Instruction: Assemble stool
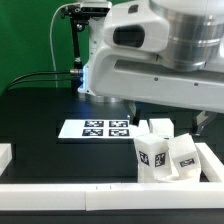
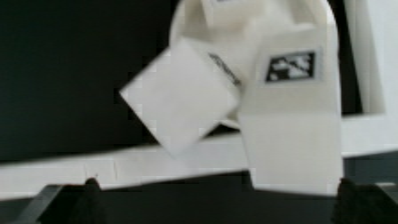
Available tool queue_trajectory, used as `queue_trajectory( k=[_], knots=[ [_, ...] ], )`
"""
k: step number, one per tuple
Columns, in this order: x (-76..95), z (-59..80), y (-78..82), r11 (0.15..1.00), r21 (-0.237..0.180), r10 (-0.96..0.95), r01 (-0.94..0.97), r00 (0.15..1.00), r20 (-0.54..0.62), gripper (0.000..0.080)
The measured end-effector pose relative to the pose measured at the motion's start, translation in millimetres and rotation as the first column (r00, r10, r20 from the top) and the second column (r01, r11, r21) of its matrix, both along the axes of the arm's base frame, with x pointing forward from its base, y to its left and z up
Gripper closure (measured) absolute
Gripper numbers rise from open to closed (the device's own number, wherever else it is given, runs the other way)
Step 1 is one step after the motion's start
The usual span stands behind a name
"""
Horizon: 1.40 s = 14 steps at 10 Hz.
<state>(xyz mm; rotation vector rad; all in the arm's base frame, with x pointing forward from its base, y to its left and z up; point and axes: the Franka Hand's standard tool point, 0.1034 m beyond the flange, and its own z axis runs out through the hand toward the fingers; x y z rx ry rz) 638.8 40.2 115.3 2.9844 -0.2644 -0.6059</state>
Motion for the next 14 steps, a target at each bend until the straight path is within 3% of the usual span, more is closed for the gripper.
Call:
queue_trajectory(
  k=[2,3,5,10,11,12,14],
  knots=[
    [-19.6,0.9,0.8,0.996,0.013,-0.079,0.083,0.974,-0.212,0.015],
    [-7.9,-0.5,8.6,0.994,0.026,-0.103,0.11,0.975,-0.196,0.015],
    [-11.0,3.9,26.1,0.991,0.038,-0.115,0.125,0.974,-0.197,0.015],
    [-11.5,0.2,23.6,0.992,0.024,-0.118,0.125,0.973,-0.2,0.015],
    [-11.1,-1.2,26.6,0.993,0.037,-0.103,0.112,0.975,-0.198,0.015],
    [-7.3,-4.5,39.0,0.994,0.098,-0.034,0.052,0.983,-0.179,0.015],
    [-0.9,5.5,59.9,0.994,0.11,0.001,0.014,0.991,-0.135,0.015]
  ],
)
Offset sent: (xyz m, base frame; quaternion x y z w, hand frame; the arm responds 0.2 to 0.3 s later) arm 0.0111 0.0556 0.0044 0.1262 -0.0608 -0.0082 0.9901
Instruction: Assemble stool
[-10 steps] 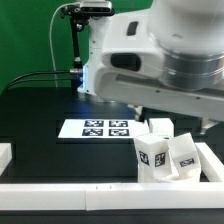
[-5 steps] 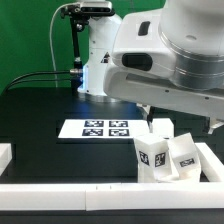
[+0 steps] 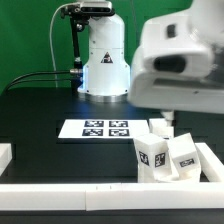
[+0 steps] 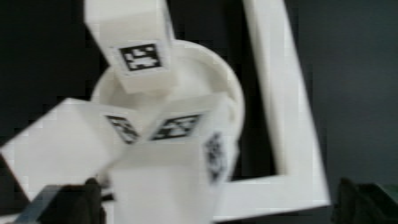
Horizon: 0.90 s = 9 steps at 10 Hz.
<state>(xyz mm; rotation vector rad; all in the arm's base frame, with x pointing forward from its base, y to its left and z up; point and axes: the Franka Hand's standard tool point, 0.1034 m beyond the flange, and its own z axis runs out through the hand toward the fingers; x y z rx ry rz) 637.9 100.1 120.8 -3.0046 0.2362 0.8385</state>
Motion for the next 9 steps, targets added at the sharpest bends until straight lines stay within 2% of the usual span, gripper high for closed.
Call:
queue_trajectory(
  k=[4,6,7,8,9],
  knots=[
    [-0.9,-2.9,-6.0,1.0,-0.001,-0.009,0.009,1.0,-0.006,0.015],
    [1.6,-4.7,-10.4,0.999,0.032,-0.035,0.035,0.999,-0.004,0.015],
    [2.7,-6.8,-12.2,0.998,0.036,-0.048,0.048,0.999,-0.002,0.015],
    [-0.3,-5.3,-14.0,0.997,0.047,-0.062,0.063,0.998,-0.025,0.015],
    [-2.4,-0.9,-16.1,0.997,0.038,-0.06,0.062,0.997,-0.044,0.015]
  ],
)
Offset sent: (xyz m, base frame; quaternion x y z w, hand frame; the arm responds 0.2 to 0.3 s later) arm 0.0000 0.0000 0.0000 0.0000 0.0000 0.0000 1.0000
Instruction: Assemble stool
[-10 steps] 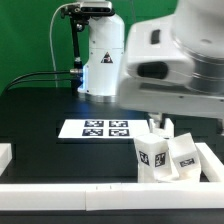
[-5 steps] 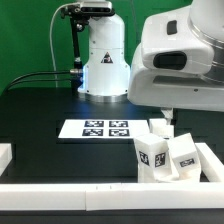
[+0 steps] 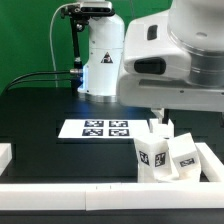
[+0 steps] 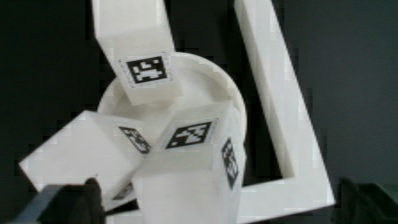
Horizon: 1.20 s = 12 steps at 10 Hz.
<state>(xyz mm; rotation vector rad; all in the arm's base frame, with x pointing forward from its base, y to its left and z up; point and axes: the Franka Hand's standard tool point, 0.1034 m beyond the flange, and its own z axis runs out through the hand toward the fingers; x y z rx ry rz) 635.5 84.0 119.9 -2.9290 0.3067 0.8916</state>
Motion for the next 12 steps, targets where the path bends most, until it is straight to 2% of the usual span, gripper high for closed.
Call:
queue_trajectory(
  k=[4,5,7,8,10,11,12],
  knots=[
    [3.1,-2.5,-1.4,1.0,-0.003,-0.004,0.004,1.0,0.024,0.015],
    [6.7,-5.3,-3.1,0.998,0.034,0.043,-0.044,0.998,0.045,0.015],
    [18.3,-9.9,-7.1,0.994,0.064,0.08,-0.087,0.991,0.105,0.015],
    [24.9,-7.4,-2.8,0.996,0.023,0.077,-0.082,0.985,0.155,0.015],
    [19.7,-7.9,-2.8,0.996,0.018,0.081,-0.085,0.986,0.148,0.015],
    [19.9,-8.3,-3.0,0.997,0.029,0.069,-0.074,0.987,0.148,0.015],
    [19.0,-11.0,-3.7,0.997,0.06,0.036,-0.045,0.989,0.143,0.015]
  ],
)
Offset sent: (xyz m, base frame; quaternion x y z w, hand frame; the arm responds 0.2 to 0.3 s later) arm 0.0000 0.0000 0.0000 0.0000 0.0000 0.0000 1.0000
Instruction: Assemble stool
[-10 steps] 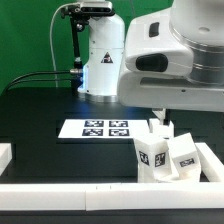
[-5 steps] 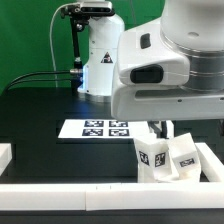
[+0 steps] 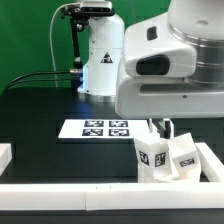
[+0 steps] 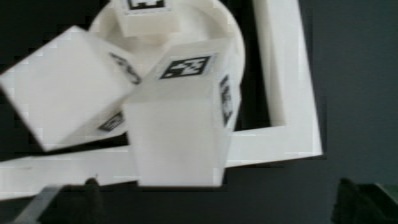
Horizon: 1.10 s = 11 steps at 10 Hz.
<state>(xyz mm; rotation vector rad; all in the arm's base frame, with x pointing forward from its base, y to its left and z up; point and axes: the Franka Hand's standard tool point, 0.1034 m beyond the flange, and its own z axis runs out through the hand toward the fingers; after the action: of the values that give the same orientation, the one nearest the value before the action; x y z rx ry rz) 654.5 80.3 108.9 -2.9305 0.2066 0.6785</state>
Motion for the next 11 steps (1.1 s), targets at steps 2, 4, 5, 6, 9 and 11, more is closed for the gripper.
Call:
queue_trajectory(
  k=[2,4,5,6,9,11],
  knots=[
    [-2.5,-8.6,-2.0,0.999,0.038,-0.039,0.039,0.999,-0.017,0.015],
    [-6.3,-12.4,0.6,0.998,0.04,-0.038,0.039,0.999,-0.038,0.015],
    [-5.7,-12.5,-0.5,0.998,0.039,-0.04,0.041,0.999,-0.035,0.015],
    [-5.9,-12.8,-1.4,0.998,0.039,-0.041,0.043,0.999,-0.036,0.015],
    [-6.8,-18.0,-8.5,0.997,0.049,-0.065,0.067,0.997,-0.037,0.015],
    [5.6,-16.7,-8.6,0.999,0.019,-0.031,0.03,0.999,0.044,0.015]
  ],
)
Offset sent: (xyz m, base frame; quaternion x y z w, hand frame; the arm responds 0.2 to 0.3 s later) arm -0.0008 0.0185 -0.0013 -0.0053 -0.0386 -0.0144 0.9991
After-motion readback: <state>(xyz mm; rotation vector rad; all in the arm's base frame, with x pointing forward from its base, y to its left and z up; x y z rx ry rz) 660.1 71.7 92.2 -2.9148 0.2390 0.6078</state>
